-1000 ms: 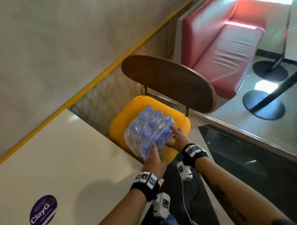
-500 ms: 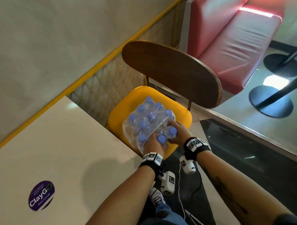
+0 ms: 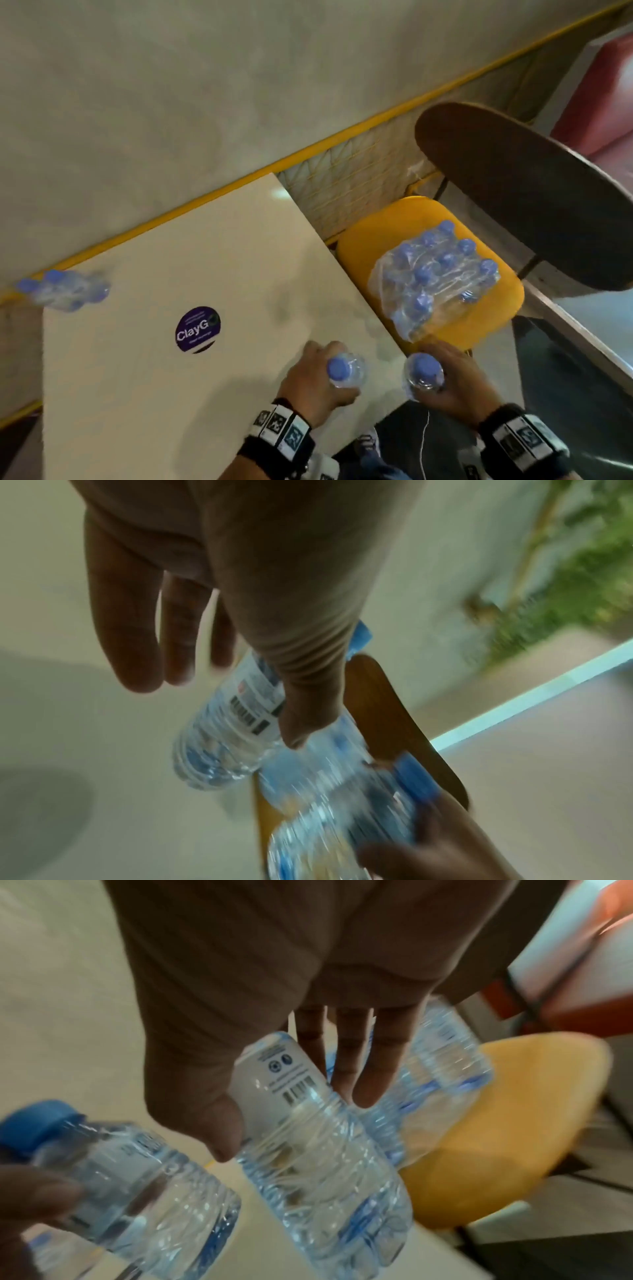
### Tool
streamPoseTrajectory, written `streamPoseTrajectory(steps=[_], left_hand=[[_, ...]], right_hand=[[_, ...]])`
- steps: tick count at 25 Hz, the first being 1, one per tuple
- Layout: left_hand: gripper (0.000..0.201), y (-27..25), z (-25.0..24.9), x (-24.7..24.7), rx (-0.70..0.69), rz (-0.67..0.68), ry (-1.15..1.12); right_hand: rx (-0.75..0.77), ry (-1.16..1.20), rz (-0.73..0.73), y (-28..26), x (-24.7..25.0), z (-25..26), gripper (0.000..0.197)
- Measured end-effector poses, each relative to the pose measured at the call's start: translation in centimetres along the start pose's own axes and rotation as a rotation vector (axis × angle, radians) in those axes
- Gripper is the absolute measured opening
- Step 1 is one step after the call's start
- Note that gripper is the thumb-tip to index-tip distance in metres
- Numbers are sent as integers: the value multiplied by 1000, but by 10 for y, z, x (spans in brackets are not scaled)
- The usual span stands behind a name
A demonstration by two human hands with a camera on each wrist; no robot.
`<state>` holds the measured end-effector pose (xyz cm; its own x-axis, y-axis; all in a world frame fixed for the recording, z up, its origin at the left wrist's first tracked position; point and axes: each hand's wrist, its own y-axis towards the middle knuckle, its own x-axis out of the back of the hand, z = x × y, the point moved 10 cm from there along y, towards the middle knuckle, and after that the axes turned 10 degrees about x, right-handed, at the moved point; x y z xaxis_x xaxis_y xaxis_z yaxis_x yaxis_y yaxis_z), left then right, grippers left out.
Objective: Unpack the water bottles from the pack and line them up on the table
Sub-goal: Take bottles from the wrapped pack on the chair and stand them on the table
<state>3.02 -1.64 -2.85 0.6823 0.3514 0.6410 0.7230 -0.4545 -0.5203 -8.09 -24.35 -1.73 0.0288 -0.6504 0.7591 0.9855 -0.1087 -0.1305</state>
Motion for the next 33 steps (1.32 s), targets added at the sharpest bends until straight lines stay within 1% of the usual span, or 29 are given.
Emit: streamPoseTrajectory(steps=[2,3,6,7,8,9,12,13,15,17,18,21,23,26,27,28,29,30,31,32,33], left_hand=[[45,-16,86,43,83,-116,-107],[45,-28,133,66,127,-178,-147],[55,-58,288,123,343,-313,-215],[58,-67,331,142,399,-364,-239],[59,-78,361,162,439,-404,-268],[59,-89,365,186,454,-440,-285],[59,-107,412,229,554,-485,-278],[63,-107,427,238,581,-493,-270],[72,-101,454,246,611,-497,-235],[71,-82,492,241,600,-479,-213],[68,-72,502,240,589,-469,-211],[59,-73,486,253,581,-455,-228],[49,-69,478,258,565,-457,-231],[37,-65,473,264,541,-455,-208],[36,-66,470,268,543,-458,-188],[39,-68,469,270,554,-465,-181],[46,-70,467,272,557,-475,-171],[56,-75,464,272,562,-488,-168],[73,-83,460,273,574,-509,-169],[94,-98,460,272,620,-560,-200],[108,-118,453,272,663,-649,-229]], right_hand=[[86,-6,120,24,-42,56,61],[133,-10,174,42,-65,88,61],[267,-17,302,101,-147,180,53],[300,-15,333,121,-176,210,51],[330,-5,364,139,-203,241,51],[343,3,384,156,-226,265,51],[441,-14,455,197,-301,350,44],[462,-18,469,206,-322,372,43],[473,-32,482,222,-357,400,47],[474,-65,478,234,-380,419,51],[463,-80,463,240,-385,423,51],[447,-101,440,255,-403,429,52],[449,-107,459,261,-414,431,51],[444,-149,493,270,-432,435,39],[440,-173,503,273,-435,437,40],[426,-182,513,274,-437,436,43],[415,-175,518,274,-435,434,54],[399,-162,528,271,-429,429,73],[372,-139,529,266,-420,422,94],[345,-110,530,259,-410,415,105],[318,-83,527,251,-397,402,105]])
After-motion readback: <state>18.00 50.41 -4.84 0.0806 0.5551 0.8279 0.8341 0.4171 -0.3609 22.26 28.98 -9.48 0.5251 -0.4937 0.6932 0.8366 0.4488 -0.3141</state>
